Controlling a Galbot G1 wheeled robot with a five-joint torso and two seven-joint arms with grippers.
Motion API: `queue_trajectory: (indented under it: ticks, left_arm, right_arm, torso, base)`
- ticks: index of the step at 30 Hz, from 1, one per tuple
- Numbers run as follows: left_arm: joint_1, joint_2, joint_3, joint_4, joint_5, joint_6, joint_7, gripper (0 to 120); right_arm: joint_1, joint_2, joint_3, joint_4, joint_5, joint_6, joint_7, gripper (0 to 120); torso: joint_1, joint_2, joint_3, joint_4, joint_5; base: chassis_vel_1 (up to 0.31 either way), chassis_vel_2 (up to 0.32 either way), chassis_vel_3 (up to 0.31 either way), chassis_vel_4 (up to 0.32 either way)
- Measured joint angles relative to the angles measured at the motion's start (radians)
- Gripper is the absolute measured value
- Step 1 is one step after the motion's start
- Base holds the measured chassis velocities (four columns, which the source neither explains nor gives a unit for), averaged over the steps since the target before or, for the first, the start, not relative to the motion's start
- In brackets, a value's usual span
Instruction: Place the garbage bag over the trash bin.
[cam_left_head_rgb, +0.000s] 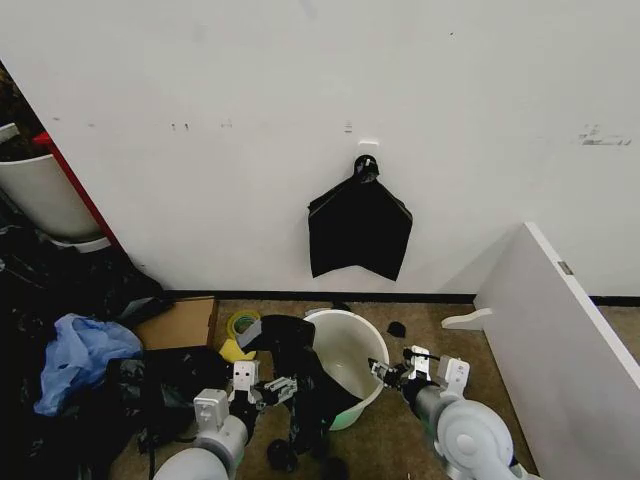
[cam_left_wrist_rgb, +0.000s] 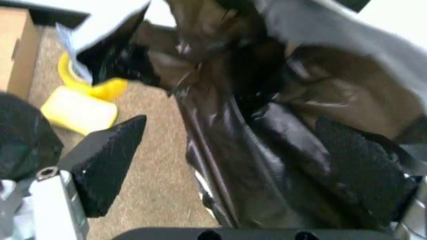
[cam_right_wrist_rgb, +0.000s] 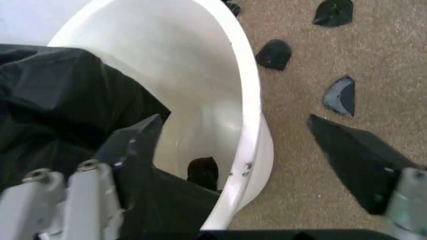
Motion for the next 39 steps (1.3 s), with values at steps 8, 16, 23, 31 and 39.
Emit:
queue_trajectory:
  ticks: [8, 16, 23, 31, 39]
  left_arm:
    - [-0.078, -0.053, 0.05, 0.094, -0.047, -0.035, -0.001, 100]
    - [-0.132, -0.096, 0.106, 0.145, -0.069, -0.03, -0.006, 99]
    - [-0.175, -0.137, 0.128, 0.173, -0.073, 0.019, -0.103, 97]
    - [-0.226, -0.155, 0.138, 0.224, -0.089, 0.06, -0.137, 97]
    - [-0.272, -0.184, 0.162, 0.256, -0.112, 0.087, -0.149, 82]
  right_arm:
    - [-0.023, -0.004, 0.001, 0.035, 0.002, -0.014, 0.001, 100]
    - [-0.039, 0.008, 0.0, 0.049, -0.003, -0.022, 0.006, 100]
    - [-0.062, 0.002, 0.007, 0.058, -0.011, -0.025, 0.008, 100]
    - [-0.066, 0.006, 0.004, 0.081, -0.007, -0.027, 0.02, 100]
    - [-0.065, 0.002, 0.005, 0.125, 0.01, -0.032, 0.03, 100]
  torso:
    - [0.0, 0.0, 0.0, -0.0001, -0.0001]
    - [0.0, 0.0, 0.0, -0.0001, -0.0001]
    - [0.0, 0.0, 0.0, -0.0001, -0.0001]
    - [0.0, 0.0, 0.0, 0.0, 0.0]
    - [0.0, 0.0, 0.0, -0.0001, -0.0001]
  base:
    - [0.0, 0.0, 0.0, 0.0]
    - [0.0, 0.0, 0.0, 0.0]
    - [0.0, 0.0, 0.0, 0.0]
    - [0.0, 0.0, 0.0, 0.0]
    - [0.0, 0.0, 0.0, 0.0]
